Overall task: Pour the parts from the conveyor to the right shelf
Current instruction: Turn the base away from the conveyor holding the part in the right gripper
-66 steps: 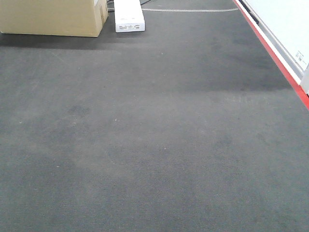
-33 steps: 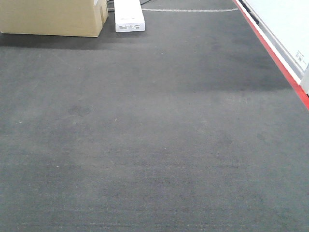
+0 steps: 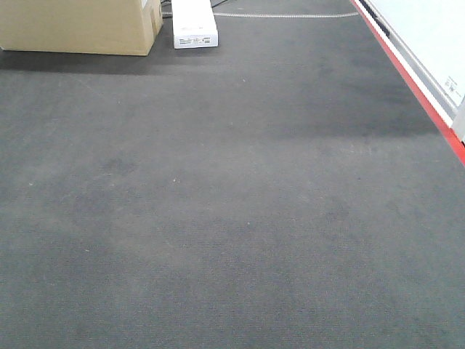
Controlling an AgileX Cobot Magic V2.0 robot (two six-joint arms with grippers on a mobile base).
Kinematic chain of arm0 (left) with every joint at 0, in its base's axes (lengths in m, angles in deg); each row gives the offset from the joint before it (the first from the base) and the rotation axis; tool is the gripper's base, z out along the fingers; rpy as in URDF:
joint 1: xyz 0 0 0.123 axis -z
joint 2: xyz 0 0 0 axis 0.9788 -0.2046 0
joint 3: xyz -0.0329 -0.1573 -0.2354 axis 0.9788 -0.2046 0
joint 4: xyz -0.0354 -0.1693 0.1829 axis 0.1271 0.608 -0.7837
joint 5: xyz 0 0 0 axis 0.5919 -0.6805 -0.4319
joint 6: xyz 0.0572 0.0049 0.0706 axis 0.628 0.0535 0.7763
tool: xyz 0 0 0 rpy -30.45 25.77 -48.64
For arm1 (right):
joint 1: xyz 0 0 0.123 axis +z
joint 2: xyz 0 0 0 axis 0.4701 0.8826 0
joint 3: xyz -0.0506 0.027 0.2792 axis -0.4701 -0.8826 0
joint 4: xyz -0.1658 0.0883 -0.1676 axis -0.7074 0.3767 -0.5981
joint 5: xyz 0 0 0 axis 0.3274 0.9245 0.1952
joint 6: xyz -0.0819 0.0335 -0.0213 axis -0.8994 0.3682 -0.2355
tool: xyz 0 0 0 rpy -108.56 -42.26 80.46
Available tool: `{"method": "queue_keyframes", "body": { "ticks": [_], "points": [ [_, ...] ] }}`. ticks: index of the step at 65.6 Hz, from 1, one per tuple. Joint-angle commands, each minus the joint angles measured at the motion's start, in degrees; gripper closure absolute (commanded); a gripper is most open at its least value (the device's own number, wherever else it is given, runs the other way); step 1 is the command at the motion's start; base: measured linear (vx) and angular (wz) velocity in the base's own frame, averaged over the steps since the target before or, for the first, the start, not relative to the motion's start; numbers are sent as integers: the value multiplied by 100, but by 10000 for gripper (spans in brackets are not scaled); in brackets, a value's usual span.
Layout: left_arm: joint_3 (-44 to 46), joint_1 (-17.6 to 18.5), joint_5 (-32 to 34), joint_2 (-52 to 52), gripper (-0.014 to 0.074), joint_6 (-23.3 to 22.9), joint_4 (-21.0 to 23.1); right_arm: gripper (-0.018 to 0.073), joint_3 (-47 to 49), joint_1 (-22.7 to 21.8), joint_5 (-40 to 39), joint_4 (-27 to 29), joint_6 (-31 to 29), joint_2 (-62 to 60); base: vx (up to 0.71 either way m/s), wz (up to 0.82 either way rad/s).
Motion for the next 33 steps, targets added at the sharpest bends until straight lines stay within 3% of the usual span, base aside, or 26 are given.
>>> {"method": "queue_keyframes", "body": {
  "ticks": [1, 33],
  "points": [
    [114, 44, 439, 63, 603, -22, -1, 564, 146, -2, -428, 53, -14, 85, 0, 0],
    [114, 44, 439, 63, 603, -22, -1, 564, 146, -2, -415, 53, -14, 85, 0, 0]
  ]
}}
